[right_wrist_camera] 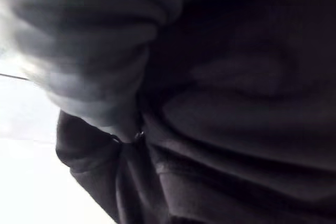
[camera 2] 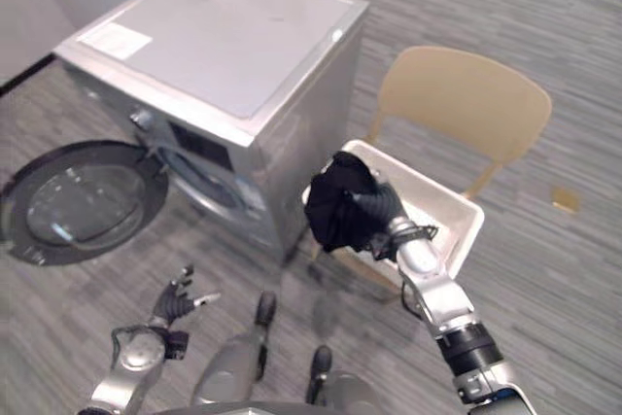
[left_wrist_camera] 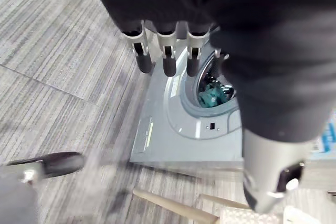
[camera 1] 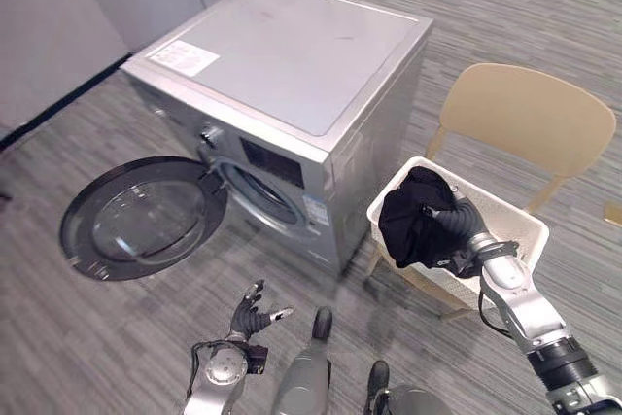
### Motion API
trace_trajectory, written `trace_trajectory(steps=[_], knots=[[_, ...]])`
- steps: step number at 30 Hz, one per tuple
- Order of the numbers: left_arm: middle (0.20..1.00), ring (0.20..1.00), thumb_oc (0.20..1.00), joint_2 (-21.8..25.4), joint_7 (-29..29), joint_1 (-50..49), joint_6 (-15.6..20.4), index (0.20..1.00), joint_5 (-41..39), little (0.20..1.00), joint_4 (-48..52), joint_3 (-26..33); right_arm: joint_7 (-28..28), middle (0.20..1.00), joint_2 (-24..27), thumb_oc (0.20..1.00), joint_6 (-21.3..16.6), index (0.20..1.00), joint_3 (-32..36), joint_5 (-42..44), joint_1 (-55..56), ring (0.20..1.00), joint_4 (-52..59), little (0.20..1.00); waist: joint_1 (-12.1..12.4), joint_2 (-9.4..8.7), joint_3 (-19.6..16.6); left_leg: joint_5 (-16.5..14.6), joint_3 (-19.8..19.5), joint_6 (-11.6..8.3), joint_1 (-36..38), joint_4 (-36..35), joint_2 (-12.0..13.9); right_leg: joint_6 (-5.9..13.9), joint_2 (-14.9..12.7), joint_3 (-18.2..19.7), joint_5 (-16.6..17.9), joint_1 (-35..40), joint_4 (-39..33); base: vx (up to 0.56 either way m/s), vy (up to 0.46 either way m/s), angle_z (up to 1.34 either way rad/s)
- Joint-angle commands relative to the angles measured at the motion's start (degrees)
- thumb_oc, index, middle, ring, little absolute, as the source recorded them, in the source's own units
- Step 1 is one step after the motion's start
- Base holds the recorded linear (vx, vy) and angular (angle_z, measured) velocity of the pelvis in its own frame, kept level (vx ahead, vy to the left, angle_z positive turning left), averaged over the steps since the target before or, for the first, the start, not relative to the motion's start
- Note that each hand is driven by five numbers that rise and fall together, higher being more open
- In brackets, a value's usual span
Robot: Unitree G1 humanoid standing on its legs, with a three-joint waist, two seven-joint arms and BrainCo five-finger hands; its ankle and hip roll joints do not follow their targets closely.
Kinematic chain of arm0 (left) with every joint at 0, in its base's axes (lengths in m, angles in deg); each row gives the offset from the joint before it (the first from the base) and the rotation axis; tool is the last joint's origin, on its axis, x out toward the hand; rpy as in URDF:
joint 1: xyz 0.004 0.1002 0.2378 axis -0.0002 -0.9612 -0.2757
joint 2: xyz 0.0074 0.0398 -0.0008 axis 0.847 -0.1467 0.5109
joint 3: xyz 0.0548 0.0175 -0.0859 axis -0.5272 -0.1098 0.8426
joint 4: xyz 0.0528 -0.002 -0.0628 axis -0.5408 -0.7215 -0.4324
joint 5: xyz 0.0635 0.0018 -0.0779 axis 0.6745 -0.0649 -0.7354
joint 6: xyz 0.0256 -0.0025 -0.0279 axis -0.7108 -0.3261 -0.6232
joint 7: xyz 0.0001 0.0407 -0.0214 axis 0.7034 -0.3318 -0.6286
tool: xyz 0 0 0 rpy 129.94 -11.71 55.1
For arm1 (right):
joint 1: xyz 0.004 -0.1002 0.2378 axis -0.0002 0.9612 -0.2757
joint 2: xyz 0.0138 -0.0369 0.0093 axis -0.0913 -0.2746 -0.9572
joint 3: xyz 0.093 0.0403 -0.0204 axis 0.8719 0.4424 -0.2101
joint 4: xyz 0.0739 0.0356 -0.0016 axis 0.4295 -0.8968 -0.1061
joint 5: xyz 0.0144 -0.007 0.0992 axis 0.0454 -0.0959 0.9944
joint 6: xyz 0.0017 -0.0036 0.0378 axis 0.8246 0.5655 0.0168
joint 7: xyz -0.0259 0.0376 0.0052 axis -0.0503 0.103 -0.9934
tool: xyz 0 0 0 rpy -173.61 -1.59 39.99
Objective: Grab the laundry basket,head to the washer,open it,put in the laundry and shut it.
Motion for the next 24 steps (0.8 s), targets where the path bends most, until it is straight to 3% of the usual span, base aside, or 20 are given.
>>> trace_trajectory(steps=[1,2,3,8,13,21,22,23,24], knots=[[1.000,1.000,1.000,2.37,-1.29,4.58,3.61,1.000,0.43,1.000,5.12,-3.12,0.45,0.200,-0.41,0.200,-4.66,0.200,1.58,4.38,-3.15,0.200,6.25,0.200,-3.15,-1.85,-3.96,-3.12,1.62,2.38,3.52,0.28,-1.62,9.52,-1.82,2.70,-3.53,4.07,-5.27,-0.07,0.060,0.38],[1.000,1.000,1.000,2.36,-1.29,4.62,3.61,1.000,0.44,1.000,5.11,-3.11,0.45,0.200,-0.40,0.200,-4.66,0.200,1.58,4.38,-3.18,0.200,6.24,0.200,-3.20,-1.83,-4.00,-2.95,1.56,2.38,3.44,0.18,-1.63,9.52,-1.81,2.64,-3.39,4.00,-5.35,0.03,0.173,0.60],[1.000,1.000,1.000,2.62,-1.63,7.42,4.02,1.000,2.65,1.000,6.56,-6.76,0.81,0.200,-1.39,0.200,-4.98,0.200,-0.03,5.87,-5.37,0.200,7.39,0.200,-5.31,-0.78,-6.94,-3.18,1.91,2.60,9.10,-5.60,-0.93,10.04,-1.55,1.46,-3.00,4.12,-6.91,0.05,0.134,0.59],[1.000,1.000,1.000,1.60,-0.37,13.31,4.25,1.000,4.46,1.000,7.81,-11.79,0.53,0.200,-3.48,0.200,-5.88,0.200,-4.37,9.19,-11.33,0.200,9.00,0.200,-6.32,-0.73,-8.65,-2.16,1.05,2.94,11.77,-11.24,-1.82,10.55,-1.86,0.80,-2.75,5.63,-6.96,0.06,0.135,0.31],[1.000,1.000,1.000,-0.32,1.52,18.14,4.41,1.000,4.47,1.000,7.65,-15.24,0.21,0.200,-6.40,0.200,-6.28,0.200,-8.53,13.47,-17.09,0.200,11.27,0.200,-6.51,-1.07,-9.64,-2.29,1.71,3.21,13.06,-12.42,-2.28,10.94,-2.31,1.28,-2.52,6.16,-6.56,0.02,0.086,-0.01],[1.000,1.000,1.000,-5.74,8.35,30.73,4.19,1.000,4.46,1.000,3.48,-21.22,-0.78,0.200,-15.05,0.200,-8.75,0.200,-16.38,23.24,-23.21,0.200,13.09,0.200,-7.23,-1.35,-11.12,-2.65,2.70,3.49,13.61,-12.42,-2.64,11.32,-2.97,2.12,-2.17,6.44,-6.11,0.01,0.032,-0.02],[0.645,0.645,0.645,-6.04,8.82,31.41,4.26,0.645,4.39,0.645,3.10,-21.19,-0.81,0.200,-15.24,0.200,-8.97,0.200,-16.60,23.55,-23.25,0.200,13.04,0.200,-7.25,-1.30,-11.16,-2.69,2.77,3.54,13.68,-12.42,-2.64,11.33,-2.99,2.22,-2.12,6.48,-6.14,0.00,0.000,0.00],[0.200,0.200,0.200,-6.37,9.33,32.26,4.40,0.200,4.18,0.200,2.71,-21.42,-0.77,0.200,-15.28,0.200,-9.00,0.200,-16.96,24.02,-23.09,0.200,12.95,0.200,-7.28,-1.26,-11.20,-2.73,2.84,3.58,13.76,-12.42,-2.68,11.36,-2.98,2.38,-2.01,6.53,-6.26,0.00,0.000,0.00],[0.200,0.200,0.200,-6.28,9.64,32.36,4.59,0.200,4.08,0.200,2.99,-21.20,-0.64,0.200,-14.98,0.200,-9.06,0.200,-17.10,24.16,-22.58,0.200,13.16,0.200,-7.37,-1.24,-11.24,-2.77,2.97,3.65,13.80,-12.42,-2.67,11.43,-3.00,2.55,-1.89,6.58,-6.38,0.02,0.006,-0.04]])
